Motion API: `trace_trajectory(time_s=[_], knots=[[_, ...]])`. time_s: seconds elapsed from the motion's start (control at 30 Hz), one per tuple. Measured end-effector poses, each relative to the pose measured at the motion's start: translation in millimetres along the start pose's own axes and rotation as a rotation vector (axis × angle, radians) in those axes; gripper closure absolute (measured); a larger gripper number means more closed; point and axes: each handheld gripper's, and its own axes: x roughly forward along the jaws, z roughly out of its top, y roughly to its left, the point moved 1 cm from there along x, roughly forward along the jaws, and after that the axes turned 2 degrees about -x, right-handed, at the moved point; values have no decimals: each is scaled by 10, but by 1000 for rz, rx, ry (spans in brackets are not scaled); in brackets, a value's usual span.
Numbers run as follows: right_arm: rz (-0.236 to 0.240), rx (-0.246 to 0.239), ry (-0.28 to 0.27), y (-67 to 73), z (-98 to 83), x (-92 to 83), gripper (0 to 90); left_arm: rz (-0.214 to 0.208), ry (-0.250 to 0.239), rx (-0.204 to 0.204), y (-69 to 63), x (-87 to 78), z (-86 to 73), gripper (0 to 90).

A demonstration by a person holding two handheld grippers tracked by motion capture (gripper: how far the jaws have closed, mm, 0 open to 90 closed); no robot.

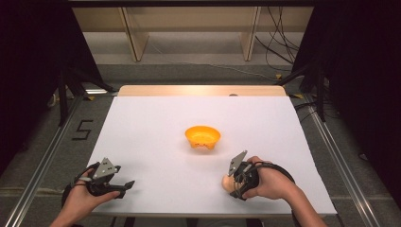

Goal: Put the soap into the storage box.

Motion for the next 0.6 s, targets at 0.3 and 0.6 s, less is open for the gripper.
trace_trajectory(time_s=[0.3,0.6], knots=[[-49,2,-55,-40,6,-52,333,0,-3,-11,-2,0,-1,236],[-69,43,-108,-74,9,-101,333,2,4,2,9,-8,0,236]])
